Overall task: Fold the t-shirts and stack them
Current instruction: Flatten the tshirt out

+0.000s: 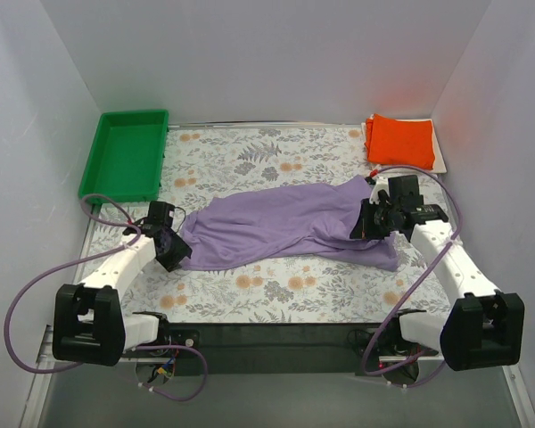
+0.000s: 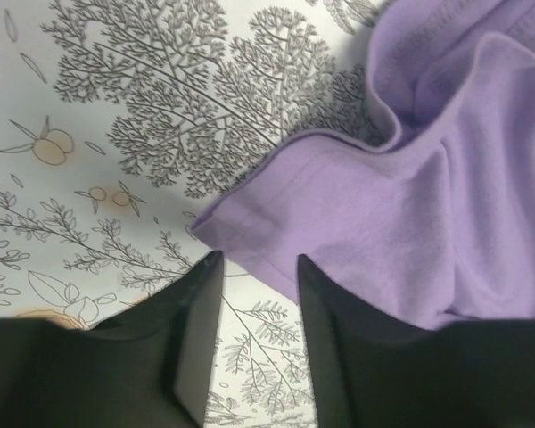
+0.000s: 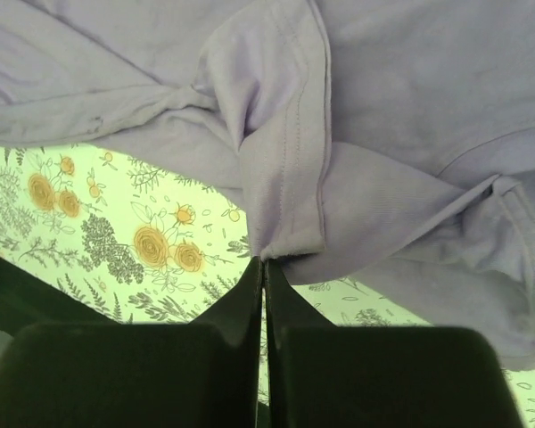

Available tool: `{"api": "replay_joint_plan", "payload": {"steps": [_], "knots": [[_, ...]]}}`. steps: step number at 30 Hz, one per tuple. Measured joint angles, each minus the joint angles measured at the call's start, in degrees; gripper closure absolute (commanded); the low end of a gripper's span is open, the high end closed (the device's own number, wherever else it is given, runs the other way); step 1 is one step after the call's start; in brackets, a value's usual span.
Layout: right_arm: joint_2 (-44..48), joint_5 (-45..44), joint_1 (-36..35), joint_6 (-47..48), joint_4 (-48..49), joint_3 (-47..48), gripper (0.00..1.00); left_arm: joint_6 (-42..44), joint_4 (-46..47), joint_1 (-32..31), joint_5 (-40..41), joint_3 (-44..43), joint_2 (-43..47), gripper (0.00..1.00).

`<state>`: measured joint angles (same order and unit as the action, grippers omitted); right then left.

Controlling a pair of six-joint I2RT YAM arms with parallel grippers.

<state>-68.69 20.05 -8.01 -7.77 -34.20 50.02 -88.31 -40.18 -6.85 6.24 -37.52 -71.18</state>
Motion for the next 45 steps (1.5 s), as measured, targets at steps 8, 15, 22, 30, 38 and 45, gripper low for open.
{"api": "replay_joint_plan", "payload": {"steps": [8,15,22,30,38,45], "knots": [[5.4,1.7,-0.4,-0.9,-0.4,-4.1,0.99,0.1,-0.1,0.0,-1.7,0.4,3.5,0.45],[7.1,3.0,-0.4,-0.8,-0.4,-6.1,0.99,-0.2,-0.1,0.0,-0.3,0.6,0.1,0.45],[8.7,3.8,-0.4,-0.2,-0.4,-7.8,0.99,-0.9,-0.2,-1.5,1.8,-0.2,-3.9,0.45],[10.9,4.2,-0.4,0.3,-0.4,-8.6,0.99,-2.7,-1.6,-5.7,6.3,-2.0,-7.2,0.73],[11.2,3.0,-0.4,0.5,-0.6,-8.2,0.99,-4.1,-3.0,-6.9,8.4,-3.6,-8.8,1.0],[7.2,-6.5,-0.5,1.2,-2.9,5.7,0.99,-1.6,-9.2,-6.2,11.3,-21.9,-14.4,1.0]]}}
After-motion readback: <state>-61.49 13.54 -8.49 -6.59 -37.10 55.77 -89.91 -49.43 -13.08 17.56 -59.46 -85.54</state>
